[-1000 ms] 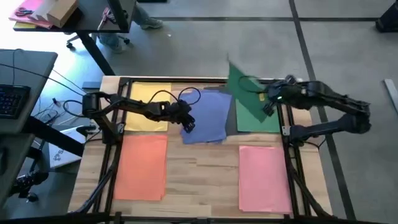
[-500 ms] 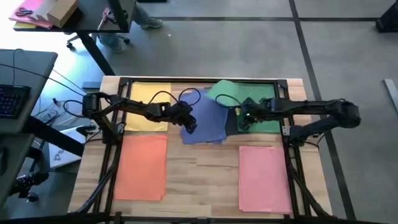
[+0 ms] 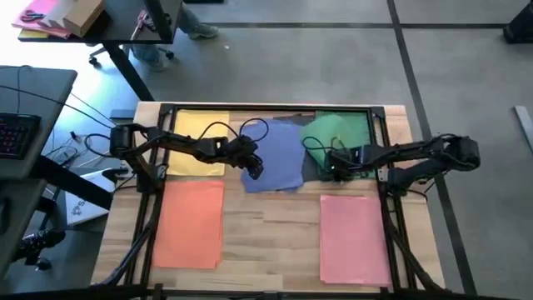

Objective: Organize paper
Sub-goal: Stack the green paper on top of the stacked green papers

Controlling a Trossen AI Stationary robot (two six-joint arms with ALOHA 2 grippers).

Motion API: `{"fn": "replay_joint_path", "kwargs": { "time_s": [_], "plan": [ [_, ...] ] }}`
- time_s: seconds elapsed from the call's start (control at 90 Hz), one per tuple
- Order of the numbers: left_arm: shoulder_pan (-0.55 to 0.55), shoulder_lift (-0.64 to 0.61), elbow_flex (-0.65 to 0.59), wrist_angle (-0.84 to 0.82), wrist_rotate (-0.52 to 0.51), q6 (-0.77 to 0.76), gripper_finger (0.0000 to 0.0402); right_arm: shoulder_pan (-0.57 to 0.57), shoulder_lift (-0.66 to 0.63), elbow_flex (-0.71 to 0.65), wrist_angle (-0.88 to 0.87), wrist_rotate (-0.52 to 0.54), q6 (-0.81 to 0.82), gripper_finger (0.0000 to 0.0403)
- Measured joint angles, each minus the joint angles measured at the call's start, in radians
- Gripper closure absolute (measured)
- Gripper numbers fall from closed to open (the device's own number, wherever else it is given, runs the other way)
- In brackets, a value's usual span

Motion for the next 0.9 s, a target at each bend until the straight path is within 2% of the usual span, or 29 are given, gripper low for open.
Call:
{"fn": "replay_joint_path", "kwargs": {
  "time_s": [0.144, 0.333, 0.522, 0.722, 0.9],
  "plan": [
    [0.0, 0.0, 0.0, 0.002, -0.005, 0.024, 0.0257, -0.024, -0.009, 0.049, 0.063, 0.03, -0.005, 0.0403],
    [0.0, 0.0, 0.0, 0.014, -0.007, 0.025, 0.0257, -0.11, -0.011, 0.082, 0.018, 0.101, 0.011, 0.0403],
    [-0.001, 0.0, 0.0, 0.022, 0.012, 0.025, 0.0257, -0.205, -0.01, 0.065, 0.031, 0.001, 0.013, 0.0403],
    [-0.003, 0.0, 0.0, 0.022, 0.013, 0.026, 0.0257, -0.216, -0.01, 0.065, 0.046, -0.043, 0.074, 0.0399],
    [-0.003, 0.0, 0.0, 0.022, 0.013, 0.043, 0.0257, -0.216, -0.01, 0.065, 0.052, -0.044, 0.081, 0.0345]
  ]
}}
